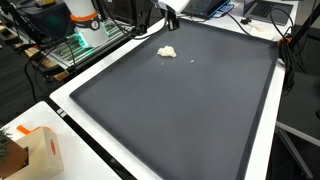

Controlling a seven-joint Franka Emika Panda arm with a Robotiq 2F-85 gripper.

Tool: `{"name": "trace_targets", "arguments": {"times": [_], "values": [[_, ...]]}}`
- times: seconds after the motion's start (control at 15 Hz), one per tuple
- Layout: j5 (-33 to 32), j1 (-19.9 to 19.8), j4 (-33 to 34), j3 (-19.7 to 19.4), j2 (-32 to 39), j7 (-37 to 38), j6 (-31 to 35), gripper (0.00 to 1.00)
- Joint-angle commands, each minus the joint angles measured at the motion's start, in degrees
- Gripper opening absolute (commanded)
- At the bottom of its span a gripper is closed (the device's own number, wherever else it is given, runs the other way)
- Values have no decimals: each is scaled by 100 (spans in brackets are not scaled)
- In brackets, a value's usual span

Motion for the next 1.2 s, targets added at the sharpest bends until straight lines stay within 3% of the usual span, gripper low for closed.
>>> {"name": "trace_targets", "arguments": {"times": [0.0, 0.4, 1.13], "values": [[298, -249, 202, 112, 312, -166, -382, 3], [540, -443, 367, 142, 639, -128, -772, 3], [1002, -564, 413, 142, 906, 233, -893, 3]]}}
